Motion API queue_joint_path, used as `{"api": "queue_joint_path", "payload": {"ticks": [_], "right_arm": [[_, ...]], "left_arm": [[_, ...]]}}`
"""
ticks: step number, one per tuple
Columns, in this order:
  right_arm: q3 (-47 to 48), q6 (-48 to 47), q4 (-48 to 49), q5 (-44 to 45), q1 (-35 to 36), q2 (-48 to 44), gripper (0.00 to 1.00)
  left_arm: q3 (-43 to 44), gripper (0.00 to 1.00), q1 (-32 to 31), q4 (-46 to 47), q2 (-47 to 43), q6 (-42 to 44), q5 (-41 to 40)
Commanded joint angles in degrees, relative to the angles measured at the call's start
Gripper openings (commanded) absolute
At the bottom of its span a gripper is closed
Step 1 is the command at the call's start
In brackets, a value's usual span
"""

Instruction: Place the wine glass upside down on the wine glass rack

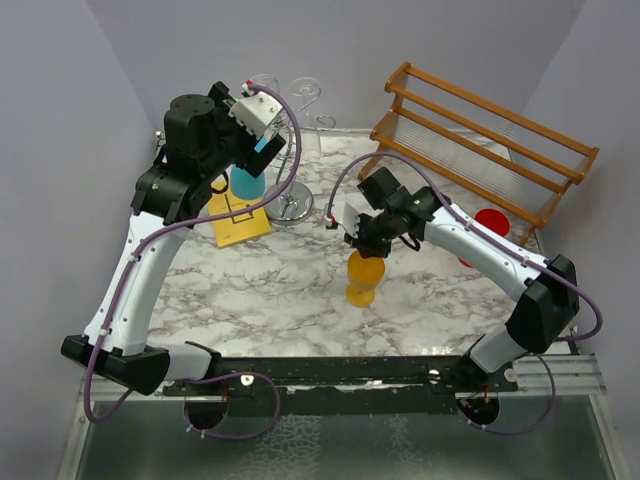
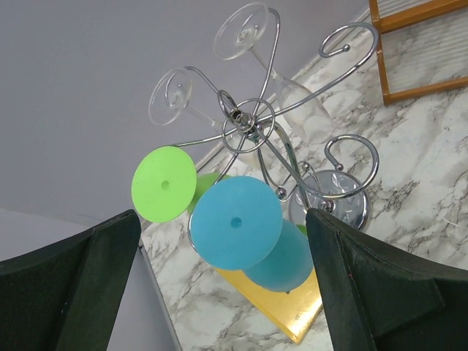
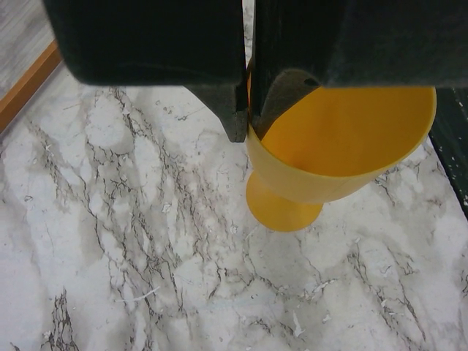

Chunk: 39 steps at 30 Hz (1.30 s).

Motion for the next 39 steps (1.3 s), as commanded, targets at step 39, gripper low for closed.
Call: {"api": "queue_joint_path", "payload": {"ticks": [39], "right_arm": [[5.41,15.51,20.92,-5.67,-27.83,-35.23,0.01]], "left_arm": [[4.64,0.95,0.14,14.12,4.28,-35.25,25.25]]}}
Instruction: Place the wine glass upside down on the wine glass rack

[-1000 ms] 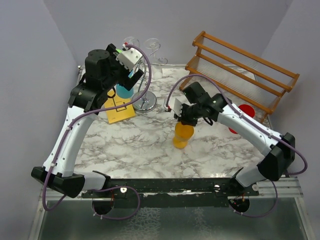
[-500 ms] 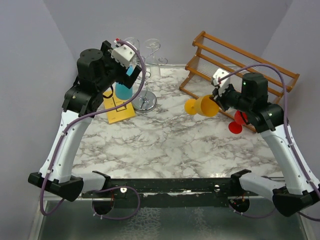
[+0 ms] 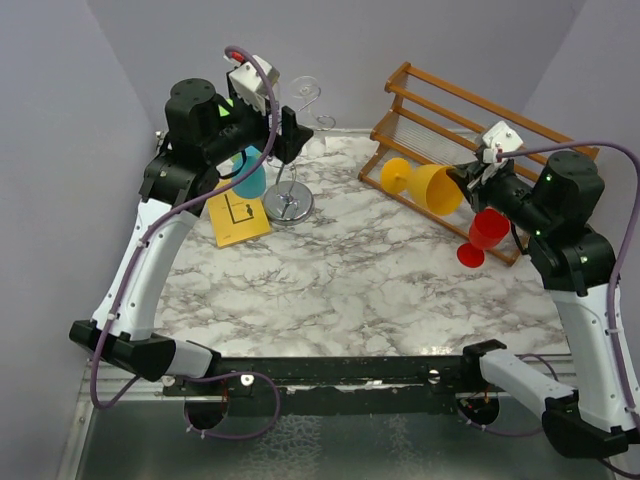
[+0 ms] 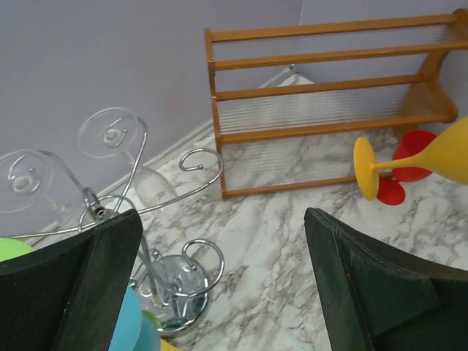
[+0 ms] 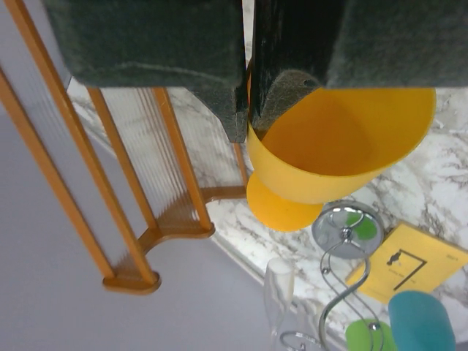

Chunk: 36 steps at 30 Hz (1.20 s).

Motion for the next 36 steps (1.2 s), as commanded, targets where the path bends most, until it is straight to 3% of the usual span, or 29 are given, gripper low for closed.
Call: {"api": "queue_joint_path", "payload": {"ticks": [1,17,36], "right_arm": [[4.21,1.53,5.95,-0.92,-0.20,-0.48,0.01],[10.76,5.15,9.99,-5.40,-0.20,4.67,0.02],[15.80,13.22,11.90,-13.33,-0.20,10.88,0.01]], "left_arm": [[1.09,0.94,0.10,5.78,1.05,-9.67,6.68],[-3.55,0.81,-0.15,13.09,3.58,-25.32,13.75],[-3.95,0.72,-4.74,19.26,10.28,-31.43,17.34]]}}
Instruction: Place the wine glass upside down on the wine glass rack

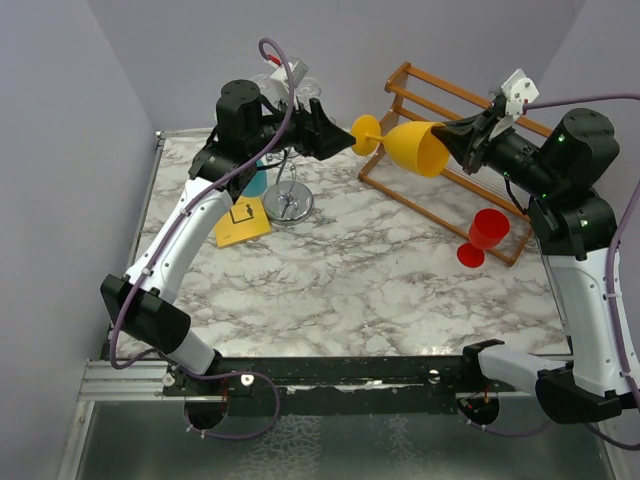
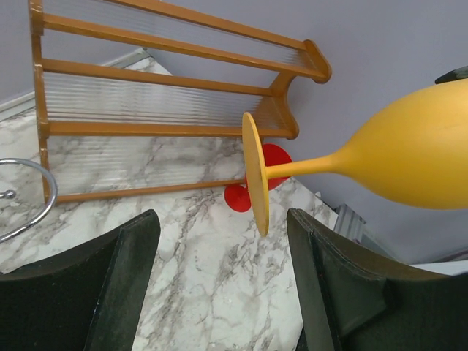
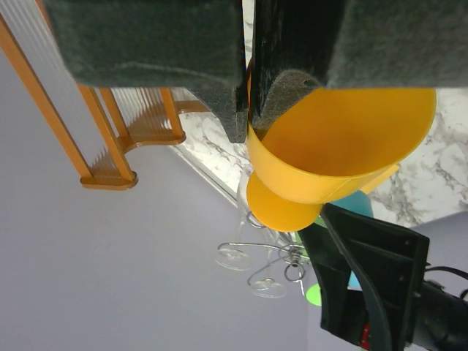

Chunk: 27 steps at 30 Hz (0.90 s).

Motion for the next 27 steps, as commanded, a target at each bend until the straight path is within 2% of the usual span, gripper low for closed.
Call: {"api": "queue_joint_path", "payload": {"ticks": [1,5,16,27], "right_arm": [[1.38,3.17,2.70,-3.52,-0.23,0.82,0.02],[0.56,3.77,3.37,-4.03,-0.20,1.00,0.01],[-0.77,3.64,3.82,-4.72,-0.21,0.74,0.01],[-2.89,3.28,4.55,-4.88,-0.20,0.22,0.02]], "left_arm": [[-0.70,0.72,-1.04,5.04,0.65,-2.60,3.31],[-2.65,0.68,-1.54,6.29,0.46,-2.98,3.55],[-4.63,0.46,-1.83,7.39,0.43,-2.30,3.63],[-4.73,0.16,-2.01,7.70,0.15,-1.70,3.81]]}}
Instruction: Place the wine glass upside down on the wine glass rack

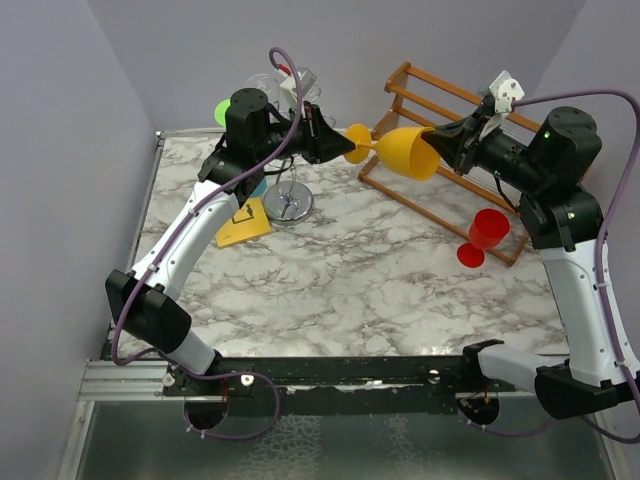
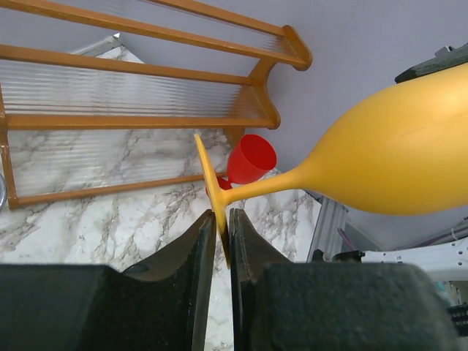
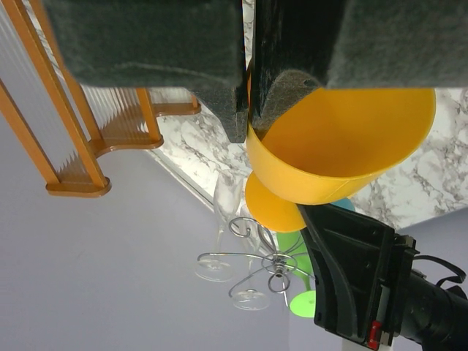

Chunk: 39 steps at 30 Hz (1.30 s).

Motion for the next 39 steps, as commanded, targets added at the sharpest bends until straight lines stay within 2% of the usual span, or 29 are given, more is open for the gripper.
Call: {"api": "queue_joint_path", "payload": {"ticks": [1,4,7,8,14,22,24,29,39], "right_arm": [[-0.29,0.58,2.44,-1.65,-0.20,-1.11,0.01],[-0.59,0.46,2.45,-2.02,-0.20,-1.27,0.01],[-1.05,-0.01,2.32,-1.92,-0.20,-1.53,0.02],[-1.23,-0.19,2.29,-1.82,-0.20,-1.70,0.05],[-2.85,-2.26,1.73,-0.47,-0.20,-2.55,0.29],[-3.90,-6.45,-0.73,2.59,-0.20,-4.43,0.80],[-4.37,-8.08,-1.61,3.37,-0.20,-4.98,0.88],[-7.01,-13.03,-2.91,5.37,-0.21,-6.15,0.93],[-14.20,-21.35,-4.51,4.00,-0.20,-7.36,0.94]], "left_arm": [[-0.59,0.12,-0.24,2.02,-0.81,0.79,1.21],[-0.34,0.00,-0.28,1.62,-1.22,2.31,1.13],[-0.08,0.00,-0.24,0.67,-1.67,3.70,0.57],[-0.09,0.00,-0.24,0.33,-1.78,4.08,0.40],[0.81,0.00,-0.20,-2.29,-2.75,6.62,-1.44],[3.78,0.00,0.32,-8.55,-4.52,13.74,-8.24],[4.87,0.00,0.46,-10.22,-4.79,16.52,-10.23],[8.28,0.00,0.42,-14.36,-5.41,24.80,-16.65],[12.32,0.00,0.46,-19.73,-6.62,39.43,-24.04]]}}
